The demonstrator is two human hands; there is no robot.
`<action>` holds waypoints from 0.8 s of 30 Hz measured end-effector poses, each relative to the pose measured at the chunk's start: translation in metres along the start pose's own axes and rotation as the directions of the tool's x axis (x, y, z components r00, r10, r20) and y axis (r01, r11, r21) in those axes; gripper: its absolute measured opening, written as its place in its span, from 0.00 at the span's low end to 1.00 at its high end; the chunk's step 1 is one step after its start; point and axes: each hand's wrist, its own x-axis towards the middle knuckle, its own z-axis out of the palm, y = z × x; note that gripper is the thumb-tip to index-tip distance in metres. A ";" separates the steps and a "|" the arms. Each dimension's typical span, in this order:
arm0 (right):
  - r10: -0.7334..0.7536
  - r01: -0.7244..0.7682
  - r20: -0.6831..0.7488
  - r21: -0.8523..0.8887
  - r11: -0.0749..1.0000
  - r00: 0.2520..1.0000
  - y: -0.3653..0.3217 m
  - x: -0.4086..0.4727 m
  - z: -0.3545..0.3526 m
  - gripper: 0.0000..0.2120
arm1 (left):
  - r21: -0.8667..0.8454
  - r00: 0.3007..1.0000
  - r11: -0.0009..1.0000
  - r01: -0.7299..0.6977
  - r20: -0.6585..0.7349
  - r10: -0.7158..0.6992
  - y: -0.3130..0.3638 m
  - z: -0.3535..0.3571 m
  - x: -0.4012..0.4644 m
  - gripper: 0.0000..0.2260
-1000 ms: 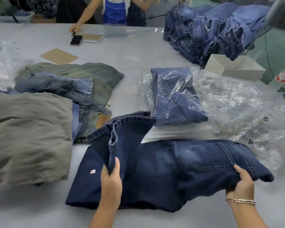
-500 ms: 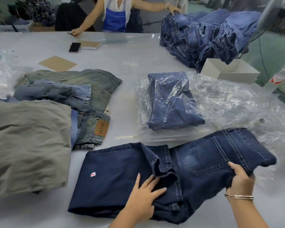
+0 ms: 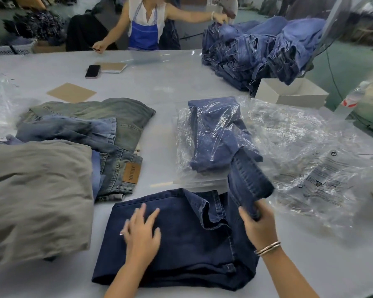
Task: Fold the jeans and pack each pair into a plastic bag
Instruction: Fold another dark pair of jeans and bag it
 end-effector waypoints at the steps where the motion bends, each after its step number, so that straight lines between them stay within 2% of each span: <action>1: -0.107 0.109 0.030 -0.065 0.992 0.994 -0.005 -0.006 0.009 0.15 | 0.070 0.994 0.991 0.113 -0.001 -0.114 -0.006 -0.005 0.004 0.26; 3: -0.218 0.248 0.168 -0.187 0.950 0.961 -0.011 -0.022 0.028 0.07 | 0.090 0.938 0.936 0.340 0.042 -0.345 -0.020 -0.012 0.008 0.30; 4: -0.204 0.281 0.289 -0.255 0.925 0.935 -0.009 -0.029 0.037 0.14 | 0.035 0.897 0.900 0.435 0.065 -0.437 -0.029 -0.016 0.008 0.33; 5: -0.138 0.280 0.411 -0.309 0.909 0.901 -0.005 -0.036 0.045 0.22 | -0.038 0.857 0.857 0.514 0.077 -0.510 -0.039 -0.021 0.006 0.36; 6: -0.019 0.212 0.483 -0.347 0.914 0.875 -0.001 -0.042 0.051 0.27 | -0.107 0.824 0.817 0.567 0.072 -0.562 -0.048 -0.025 0.004 0.38; 7: 0.094 0.103 0.502 -0.350 0.931 0.860 0.001 -0.044 0.056 0.29 | -0.148 0.803 0.790 0.595 0.064 -0.593 -0.057 -0.027 0.002 0.38; 9: 0.192 -0.126 0.436 -0.175 0.976 0.879 0.003 -0.040 0.062 0.26 | -0.162 0.804 0.788 0.594 0.071 -0.591 -0.069 -0.030 -0.002 0.34; 11: 0.217 -0.241 0.267 0.061 0.969 0.939 0.002 -0.031 0.057 0.27 | -0.211 0.834 0.808 0.550 0.089 -0.545 -0.075 -0.031 -0.005 0.24; 13: 0.276 -0.289 0.087 0.245 0.926 0.957 0.002 -0.015 0.044 0.24 | -0.325 0.863 0.802 0.501 0.110 -0.494 -0.078 -0.033 -0.005 0.13; 16: 0.419 -0.314 -0.165 0.436 0.843 0.893 0.007 0.017 0.009 0.20 | -0.445 0.859 0.748 0.491 0.104 -0.502 -0.085 -0.039 -0.009 0.07; 18: 0.440 -0.279 -0.302 0.454 0.846 0.846 0.012 0.034 -0.016 0.17 | -0.374 0.845 0.773 0.512 0.059 -0.531 -0.083 -0.041 -0.013 0.10; 20: 0.427 -0.229 -0.352 0.484 0.845 0.833 0.013 0.041 -0.030 0.14 | -0.196 0.850 0.837 0.511 -0.028 -0.526 -0.071 -0.036 -0.014 0.23; 22: 0.422 -0.234 -0.311 0.495 0.837 0.852 0.015 0.038 -0.027 0.13 | 0.027 0.935 0.940 0.340 -0.116 -0.335 -0.042 -0.025 -0.015 0.36; 24: 0.409 -0.253 -0.267 0.468 0.846 0.873 0.017 0.028 -0.017 0.15 | 0.150 0.989 0.986 0.072 -0.141 -0.051 -0.006 -0.011 -0.016 0.35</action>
